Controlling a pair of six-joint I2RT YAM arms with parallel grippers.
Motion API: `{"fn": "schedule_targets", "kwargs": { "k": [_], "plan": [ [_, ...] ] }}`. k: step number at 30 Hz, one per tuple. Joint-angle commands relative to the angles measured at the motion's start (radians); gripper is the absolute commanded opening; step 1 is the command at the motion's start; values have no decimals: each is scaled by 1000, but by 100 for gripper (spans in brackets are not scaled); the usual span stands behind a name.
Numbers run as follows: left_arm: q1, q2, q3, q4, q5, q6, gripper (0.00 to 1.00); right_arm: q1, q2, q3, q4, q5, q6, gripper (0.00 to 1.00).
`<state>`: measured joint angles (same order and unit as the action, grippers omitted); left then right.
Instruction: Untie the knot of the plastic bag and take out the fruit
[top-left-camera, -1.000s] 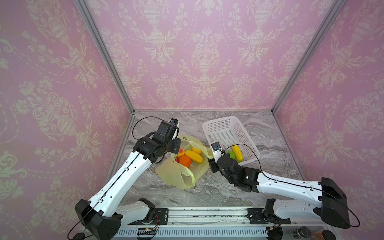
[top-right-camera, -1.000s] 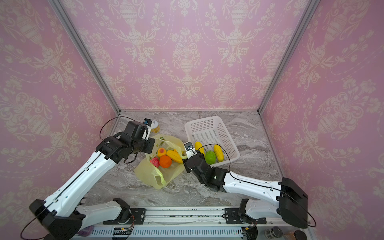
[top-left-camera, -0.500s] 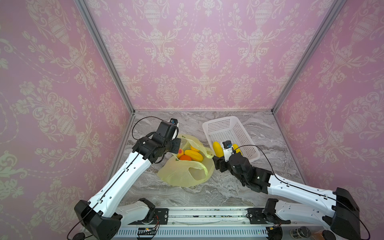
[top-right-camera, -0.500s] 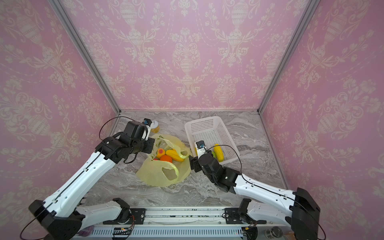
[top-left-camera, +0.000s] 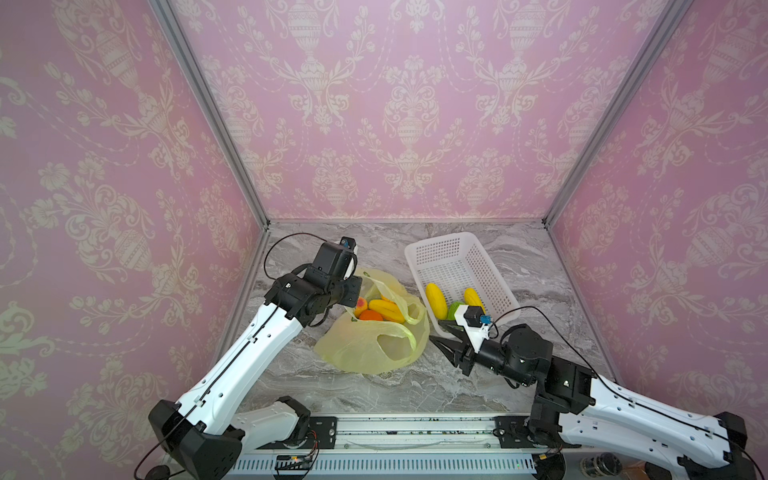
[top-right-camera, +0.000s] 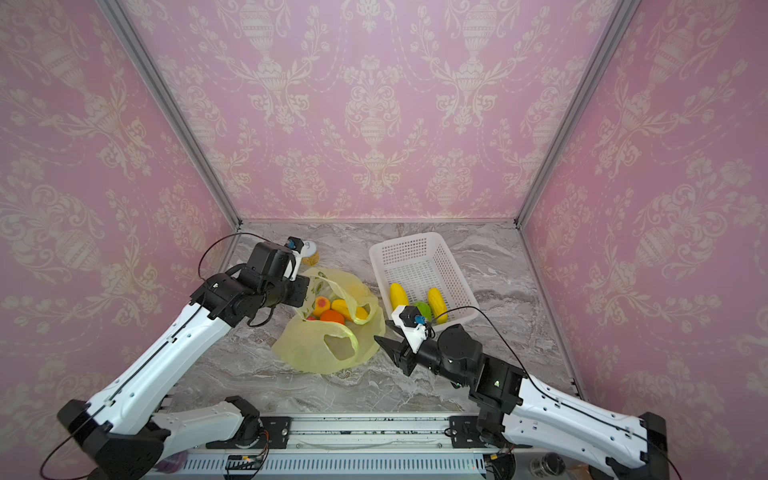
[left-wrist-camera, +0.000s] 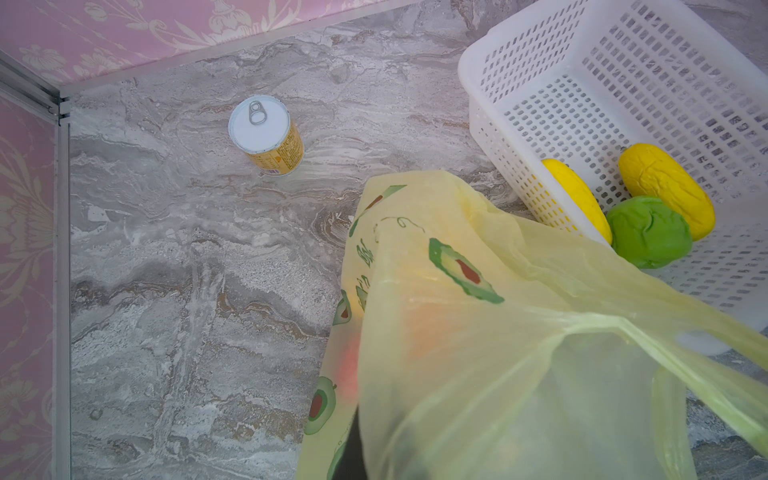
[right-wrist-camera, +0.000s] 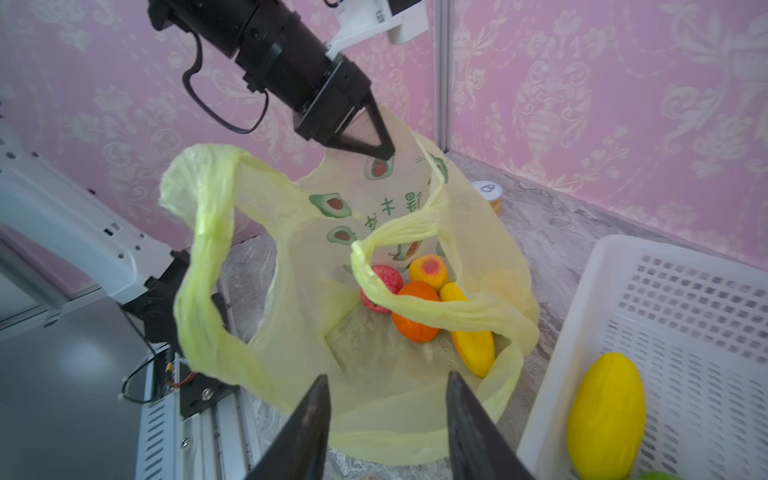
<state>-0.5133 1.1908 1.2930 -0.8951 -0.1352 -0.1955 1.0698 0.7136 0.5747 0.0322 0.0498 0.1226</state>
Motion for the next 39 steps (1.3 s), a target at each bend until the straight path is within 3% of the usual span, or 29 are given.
{"fn": "schedule_targets", "kwargs": {
  "k": [1,8,12,19,25,30,39],
  "plan": [
    [7,-8,-12,-5,11,19,0,19,77,15,30,-125,-23,36],
    [7,-10,-12,-5,11,20,0,24,309,18,149,-82,-33,19],
    [7,-11,-12,-4,10,20,0,25,402,35,186,-60,-35,15],
    [7,-11,-12,-4,8,19,0,46,500,81,201,-42,-50,15],
    [7,-10,-12,-3,14,20,0,108,449,86,190,-19,-89,28],
    [7,-11,-12,-3,14,19,0,139,441,90,189,-11,-99,32],
    [7,-13,-12,-4,13,19,0,144,718,299,62,71,-74,28]
  ]
}}
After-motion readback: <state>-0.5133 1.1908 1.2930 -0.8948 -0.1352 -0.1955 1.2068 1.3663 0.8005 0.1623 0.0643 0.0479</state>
